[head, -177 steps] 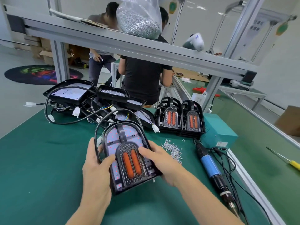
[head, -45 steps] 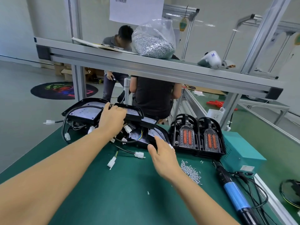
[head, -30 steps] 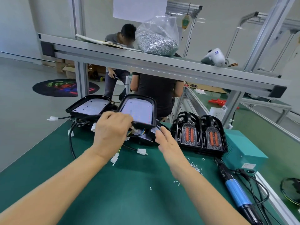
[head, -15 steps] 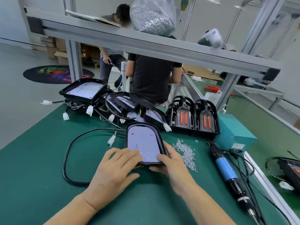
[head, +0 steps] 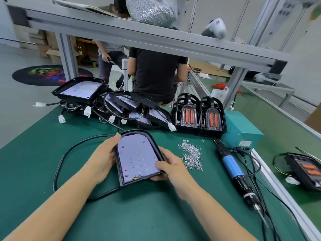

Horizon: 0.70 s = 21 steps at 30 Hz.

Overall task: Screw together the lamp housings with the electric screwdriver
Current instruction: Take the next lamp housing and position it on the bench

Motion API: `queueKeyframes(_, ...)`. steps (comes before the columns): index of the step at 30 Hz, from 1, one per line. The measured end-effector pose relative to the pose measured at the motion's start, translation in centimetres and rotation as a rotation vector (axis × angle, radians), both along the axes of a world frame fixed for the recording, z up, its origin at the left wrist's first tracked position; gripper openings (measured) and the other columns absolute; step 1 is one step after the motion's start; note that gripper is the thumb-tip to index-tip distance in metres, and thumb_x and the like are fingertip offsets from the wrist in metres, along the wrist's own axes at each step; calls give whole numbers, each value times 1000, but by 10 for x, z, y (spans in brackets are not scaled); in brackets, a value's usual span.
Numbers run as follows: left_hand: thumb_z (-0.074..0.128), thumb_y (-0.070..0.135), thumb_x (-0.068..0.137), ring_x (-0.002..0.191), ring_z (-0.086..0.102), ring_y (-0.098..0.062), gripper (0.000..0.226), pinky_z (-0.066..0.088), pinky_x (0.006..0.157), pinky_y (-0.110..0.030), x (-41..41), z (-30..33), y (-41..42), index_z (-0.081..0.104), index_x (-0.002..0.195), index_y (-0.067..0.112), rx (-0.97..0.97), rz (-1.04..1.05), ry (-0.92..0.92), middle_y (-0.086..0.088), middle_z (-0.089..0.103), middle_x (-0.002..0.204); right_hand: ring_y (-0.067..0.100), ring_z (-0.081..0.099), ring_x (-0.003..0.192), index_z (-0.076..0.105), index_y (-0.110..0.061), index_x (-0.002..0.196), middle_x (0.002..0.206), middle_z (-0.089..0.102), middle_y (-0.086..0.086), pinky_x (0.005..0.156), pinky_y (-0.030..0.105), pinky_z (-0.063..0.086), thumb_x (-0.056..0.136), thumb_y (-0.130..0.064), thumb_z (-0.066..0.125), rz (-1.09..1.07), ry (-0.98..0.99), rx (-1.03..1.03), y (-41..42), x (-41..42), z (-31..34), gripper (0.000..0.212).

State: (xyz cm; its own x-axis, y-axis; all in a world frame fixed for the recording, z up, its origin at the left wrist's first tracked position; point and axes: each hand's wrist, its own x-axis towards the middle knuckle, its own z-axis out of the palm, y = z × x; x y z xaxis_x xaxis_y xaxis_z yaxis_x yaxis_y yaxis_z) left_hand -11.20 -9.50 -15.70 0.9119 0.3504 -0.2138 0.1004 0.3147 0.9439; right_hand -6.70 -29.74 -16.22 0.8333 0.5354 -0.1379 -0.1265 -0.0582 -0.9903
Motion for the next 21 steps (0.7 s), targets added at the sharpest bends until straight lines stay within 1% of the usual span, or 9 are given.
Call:
queueKeyframes(3, 52, 7, 94, 79, 63, -22, 14, 48, 76, -34, 11, -6, -2, 63, 102, 9, 61, 47, 71, -12, 69, 102, 10, 65, 81, 63, -31, 118, 99, 71, -12, 67, 27, 59, 90, 4, 50, 12, -23, -52, -5, 2, -2, 46)
queueKeyframes(6, 48, -6, 91, 66, 60, -23, 22, 47, 60, -30, 18, -10, 1, 63, 95, 11, 92, 141, 156, -5, 69, 77, 5, 64, 86, 71, -35, 107, 99, 71, -13, 79, 27, 57, 99, -17, 50, 59, -46, -94, -11, 4, 0, 29)
queueKeyframes(8, 46, -6, 93, 66, 60, -25, 23, 46, 58, -31, 21, -13, 5, 61, 101, 10, 86, 184, 192, -8, 68, 80, 2, 64, 91, 70, -31, 111, 102, 73, -13, 85, 23, 53, 104, -33, 42, 62, -82, -163, -16, 9, 4, 29)
queueKeyframes(10, 45, -8, 92, 63, 58, -26, 25, 45, 58, -29, 23, -17, 7, 62, 101, 8, 119, 209, 211, -11, 65, 78, 3, 63, 86, 70, -26, 103, 95, 72, -14, 75, 12, 48, 102, -34, 44, -51, -156, -244, -22, 19, 7, 27)
queueKeyframes(12, 43, -11, 89, 61, 53, -27, 28, 43, 59, -29, 25, -20, 5, 62, 99, 6, 131, 234, 234, -12, 62, 74, 12, 57, 84, 67, -19, 92, 90, 67, -7, 68, 10, 39, 99, -24, 51, -211, -340, -372, -29, 36, 11, 19)
queueKeyframes(14, 42, -11, 87, 67, 48, -28, 32, 40, 66, -31, 27, -22, 3, 62, 104, 7, 117, 259, 250, -13, 60, 79, 14, 57, 93, 69, -17, 106, 103, 66, -1, 80, 14, 41, 97, -19, 54, -355, -488, -475, -35, 57, 20, 18)
queueKeyframes(16, 42, -10, 86, 78, 42, -26, 38, 34, 74, -34, 29, -24, 0, 60, 112, 11, 94, 281, 245, -14, 54, 88, 16, 54, 108, 62, -16, 125, 118, 61, 1, 97, 30, 42, 97, -21, 55, -445, -606, -593, -37, 80, 31, 29)
queueKeyframes(17, 43, -9, 85, 80, 38, -26, 38, 31, 75, -36, 29, -25, -1, 59, 112, 13, 82, 286, 238, -14, 50, 89, 19, 49, 117, 57, -16, 131, 127, 57, 3, 102, 36, 41, 97, -23, 56, -468, -659, -680, -38, 91, 37, 36)
queueKeyframes(21, 45, -3, 86, 82, 35, -25, 16, 27, 75, -37, 24, -24, -9, 51, 88, 11, 68, 296, 188, -11, 43, 89, 29, 34, 133, 41, -18, 143, 146, 40, 9, 105, 40, 33, 92, -27, 62, -448, -784, -1038, -33, 128, 45, 56)
